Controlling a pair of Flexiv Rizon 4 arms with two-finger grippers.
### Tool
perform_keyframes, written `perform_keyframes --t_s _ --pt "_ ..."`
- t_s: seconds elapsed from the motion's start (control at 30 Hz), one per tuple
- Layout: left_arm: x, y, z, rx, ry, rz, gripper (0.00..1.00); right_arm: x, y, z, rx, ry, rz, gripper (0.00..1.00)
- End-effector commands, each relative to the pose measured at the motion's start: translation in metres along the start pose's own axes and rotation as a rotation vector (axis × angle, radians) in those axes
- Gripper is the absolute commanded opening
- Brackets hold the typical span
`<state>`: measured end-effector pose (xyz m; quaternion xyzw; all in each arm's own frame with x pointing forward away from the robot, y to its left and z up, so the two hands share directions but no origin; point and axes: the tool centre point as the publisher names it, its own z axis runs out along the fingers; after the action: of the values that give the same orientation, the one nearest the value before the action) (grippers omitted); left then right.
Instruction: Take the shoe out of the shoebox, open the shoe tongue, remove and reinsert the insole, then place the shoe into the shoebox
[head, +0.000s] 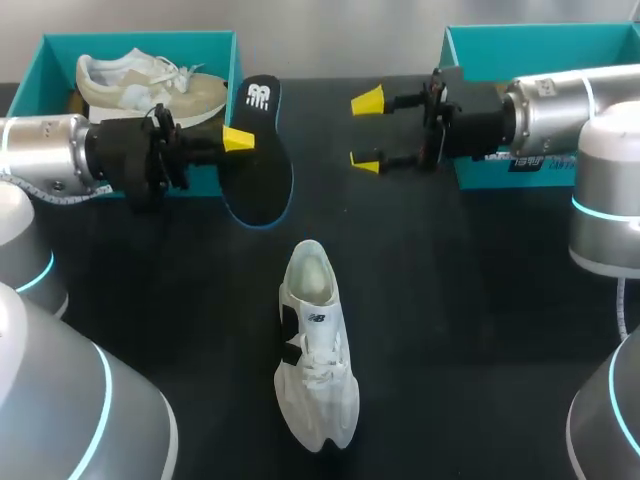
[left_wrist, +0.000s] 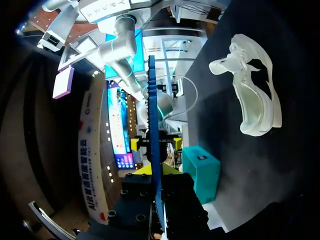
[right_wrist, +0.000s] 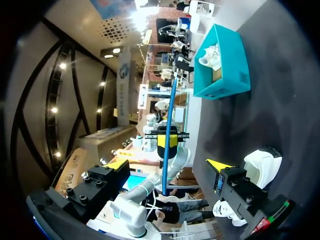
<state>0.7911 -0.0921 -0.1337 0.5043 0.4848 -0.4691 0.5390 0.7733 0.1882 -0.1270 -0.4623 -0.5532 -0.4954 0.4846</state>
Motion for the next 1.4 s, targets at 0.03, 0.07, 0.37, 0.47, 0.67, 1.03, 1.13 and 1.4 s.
perform_keyframes --t_s 0.03,0.07,0.37,0.47,0.67,1.03,1.13,1.4 --pt "0.002 0.006 0.001 0.013 -0.005 0.003 0.00 0.000 -0.006 0.010 0.028 -0.025 -0.022 1.00" --pt "0.002 0.006 0.002 0.023 -0.008 0.003 0.00 0.000 -0.007 0.013 0.035 -0.025 -0.025 1.00" --pt "0.003 0.006 0.002 0.033 -0.022 0.002 0.00 -0.001 -0.008 0.016 0.056 -0.021 -0.022 1.00" --pt "0.003 0.006 0.002 0.033 -0.022 0.002 0.00 -0.001 -0.008 0.016 0.056 -0.021 -0.022 1.00" --pt "0.003 0.006 0.004 0.035 -0.016 0.010 0.00 -0.002 -0.011 0.034 0.102 -0.077 -0.085 1.00" --pt "0.005 0.010 0.008 0.029 0.003 0.072 0.00 -0.012 -0.017 0.057 0.143 -0.108 -0.211 1.00" --pt "0.006 0.011 0.011 0.025 0.014 0.081 0.00 -0.015 -0.014 0.062 0.163 -0.111 -0.232 1.00" --pt "0.009 0.011 0.017 -0.006 0.032 0.098 0.00 -0.020 -0.008 0.072 0.180 -0.103 -0.261 1.00"
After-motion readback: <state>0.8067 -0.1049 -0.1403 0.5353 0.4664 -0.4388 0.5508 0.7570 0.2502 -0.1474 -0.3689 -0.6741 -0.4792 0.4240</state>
